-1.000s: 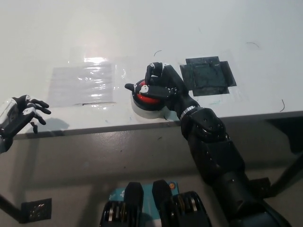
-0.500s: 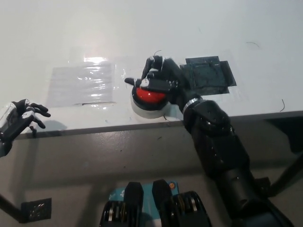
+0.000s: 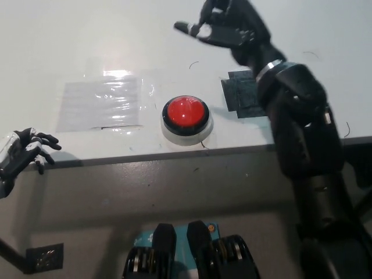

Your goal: The robot uses its right hand to make a fist and press the red button kept in the middle of the desk

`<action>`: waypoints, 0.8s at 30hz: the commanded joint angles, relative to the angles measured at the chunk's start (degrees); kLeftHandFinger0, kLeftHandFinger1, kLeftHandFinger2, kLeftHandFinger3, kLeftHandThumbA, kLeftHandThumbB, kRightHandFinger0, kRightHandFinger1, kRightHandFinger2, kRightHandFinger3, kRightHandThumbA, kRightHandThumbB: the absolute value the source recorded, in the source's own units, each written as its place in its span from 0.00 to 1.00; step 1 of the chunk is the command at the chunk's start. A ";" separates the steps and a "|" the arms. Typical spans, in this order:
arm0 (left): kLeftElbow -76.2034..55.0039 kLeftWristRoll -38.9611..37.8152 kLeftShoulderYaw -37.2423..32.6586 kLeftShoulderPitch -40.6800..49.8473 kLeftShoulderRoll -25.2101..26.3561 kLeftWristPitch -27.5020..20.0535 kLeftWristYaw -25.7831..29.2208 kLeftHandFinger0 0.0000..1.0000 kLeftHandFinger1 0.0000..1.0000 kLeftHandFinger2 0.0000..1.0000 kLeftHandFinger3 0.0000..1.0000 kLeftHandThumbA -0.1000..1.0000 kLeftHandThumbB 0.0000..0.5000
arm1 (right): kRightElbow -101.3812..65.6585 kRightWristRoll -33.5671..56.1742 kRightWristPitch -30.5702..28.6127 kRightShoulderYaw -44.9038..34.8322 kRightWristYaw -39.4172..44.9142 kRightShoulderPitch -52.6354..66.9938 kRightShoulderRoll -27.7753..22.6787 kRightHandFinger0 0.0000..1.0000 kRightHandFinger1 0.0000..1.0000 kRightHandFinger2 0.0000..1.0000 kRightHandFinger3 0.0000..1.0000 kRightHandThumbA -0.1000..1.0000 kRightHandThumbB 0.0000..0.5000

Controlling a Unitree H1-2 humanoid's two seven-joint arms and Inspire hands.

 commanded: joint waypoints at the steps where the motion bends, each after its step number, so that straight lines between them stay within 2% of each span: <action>1: -0.58 -0.12 0.76 -0.38 1.48 -2.29 -0.50 0.22 0.33 0.45 0.58 0.59 0.00 | -3.02 1.76 1.15 -1.69 -0.31 -3.40 -2.49 0.00 0.00 0.24 0.20 1.00 1.00; 4: -0.71 0.02 0.86 -0.07 1.67 -2.36 -0.50 0.21 0.32 0.45 0.59 0.59 0.00 | -2.98 2.32 0.83 -2.66 0.43 -3.17 -4.74 0.00 0.00 0.24 0.22 1.00 1.00; 6: -0.89 0.04 0.93 -0.06 1.65 -1.87 -0.37 0.20 0.31 0.44 0.59 0.59 0.00 | -3.26 2.80 -0.10 -3.46 1.67 -2.22 -7.14 0.00 0.00 0.28 0.28 1.00 1.00; 8: -0.96 0.01 1.05 0.00 1.73 -1.44 -0.26 0.20 0.31 0.44 0.60 0.59 0.00 | -3.38 2.92 -1.60 -3.61 2.39 -1.61 -8.16 0.00 0.00 0.29 0.29 1.00 0.99; 10: -1.06 -0.13 1.17 0.09 1.75 -1.62 -0.40 0.22 0.32 0.45 0.60 0.60 0.00 | -5.58 2.99 -1.07 -4.08 1.90 -0.38 -9.44 0.00 0.00 0.27 0.26 1.00 1.00; 11: -1.01 -0.13 1.17 0.15 1.77 -2.12 -0.54 0.21 0.32 0.45 0.60 0.59 0.00 | -7.25 3.00 -0.23 -4.41 1.12 0.34 -9.91 0.00 0.00 0.21 0.19 1.00 1.00; 12: -1.09 -0.15 1.25 0.20 1.71 -2.10 -0.45 0.21 0.31 0.44 0.60 0.59 0.00 | -9.45 2.13 0.35 -4.50 0.24 1.52 -10.84 0.00 0.00 0.19 0.15 1.00 1.00; 13: -0.88 -0.14 1.28 0.23 1.70 -2.61 -0.50 0.21 0.31 0.43 0.59 0.59 0.00 | -11.94 1.72 1.64 -4.82 -0.63 2.86 -11.64 0.00 0.03 0.21 0.15 1.00 1.00; 15: -0.95 -0.02 1.24 0.28 1.78 -2.49 -0.48 0.21 0.31 0.44 0.59 0.59 0.00 | -14.25 1.72 1.65 -5.12 -0.48 4.81 -13.14 0.05 0.15 0.36 0.27 1.00 1.00; 16: -0.98 -0.10 1.30 0.29 1.73 -2.41 -0.46 0.21 0.31 0.44 0.59 0.59 0.00 | -15.87 1.48 2.46 -5.27 -0.64 6.02 -14.05 0.11 0.22 0.44 0.34 1.00 1.00; 17: -1.12 -0.28 1.46 0.29 1.73 -2.14 -0.40 0.22 0.32 0.44 0.59 0.59 0.00 | -17.47 1.68 3.63 -5.44 -0.55 7.18 -14.91 0.13 0.27 0.47 0.39 1.00 0.97; 18: -1.19 -0.46 1.65 0.31 1.81 -1.95 -0.38 0.22 0.32 0.44 0.59 0.59 0.00 | -18.14 2.18 4.11 -5.61 -0.26 7.74 -15.33 0.11 0.26 0.38 0.36 1.00 0.98; 20: -1.46 -0.49 1.83 0.46 1.80 -1.91 -0.36 0.23 0.33 0.44 0.58 0.59 0.00 | -20.08 3.33 4.99 -6.37 0.33 10.03 -16.76 0.13 0.31 0.40 0.45 1.00 1.00; 21: -1.38 -0.46 1.85 0.47 1.78 -2.16 -0.36 0.22 0.33 0.44 0.57 0.59 0.00 | -21.05 3.36 5.35 -6.67 0.37 11.34 -17.56 0.14 0.32 0.38 0.51 1.00 1.00; 22: -1.47 -0.45 1.89 0.47 1.74 -2.03 -0.28 0.21 0.32 0.44 0.57 0.58 0.00 | -22.00 3.81 5.86 -7.20 0.32 12.59 -18.06 0.14 0.29 0.36 0.54 1.00 0.97; 24: -1.57 -0.45 1.99 0.46 1.67 -1.63 -0.12 0.22 0.32 0.44 0.57 0.57 0.00 | -23.94 4.69 6.47 -8.60 0.22 15.65 -19.06 0.15 0.26 0.33 0.54 1.00 0.99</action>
